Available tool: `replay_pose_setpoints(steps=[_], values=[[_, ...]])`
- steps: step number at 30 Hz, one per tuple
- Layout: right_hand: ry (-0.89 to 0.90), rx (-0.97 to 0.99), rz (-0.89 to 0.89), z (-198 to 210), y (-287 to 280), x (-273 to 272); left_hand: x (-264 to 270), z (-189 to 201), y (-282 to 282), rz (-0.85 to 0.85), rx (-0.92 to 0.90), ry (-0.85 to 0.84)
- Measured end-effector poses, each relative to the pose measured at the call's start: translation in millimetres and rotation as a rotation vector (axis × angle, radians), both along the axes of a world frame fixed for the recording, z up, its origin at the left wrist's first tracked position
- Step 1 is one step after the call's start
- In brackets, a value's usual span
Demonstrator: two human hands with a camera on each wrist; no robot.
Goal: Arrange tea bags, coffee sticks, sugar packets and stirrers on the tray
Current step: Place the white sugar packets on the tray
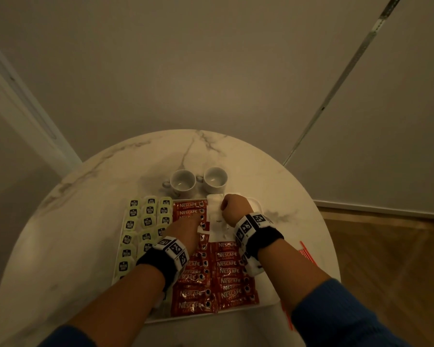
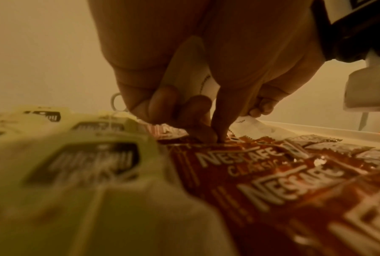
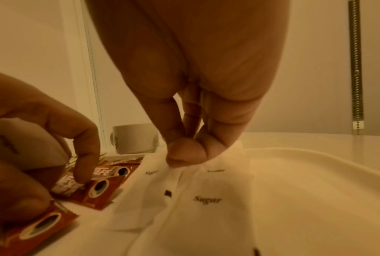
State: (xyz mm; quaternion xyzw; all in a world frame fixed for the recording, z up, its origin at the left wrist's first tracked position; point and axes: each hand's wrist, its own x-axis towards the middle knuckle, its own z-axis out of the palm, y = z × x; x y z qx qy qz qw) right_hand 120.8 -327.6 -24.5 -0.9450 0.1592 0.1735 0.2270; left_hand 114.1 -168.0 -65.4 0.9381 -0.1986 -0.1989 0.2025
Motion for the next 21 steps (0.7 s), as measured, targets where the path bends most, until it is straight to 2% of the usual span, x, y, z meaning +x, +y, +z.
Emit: replay_pose_setpoints(steps=[6, 16, 21], values=[[-0.05, 0.065, -0.074, -1, -2, 3, 0, 2, 0, 0.003, -0.034, -0.001], [-0.073, -0.009, -0.003, -2, 0, 1, -2, 10, -1, 0.026, -0.035, 0.045], [-0.17, 0.134, -0.176, -3, -14, -2, 1, 23, 1, 0.1, -0.033, 0.104]])
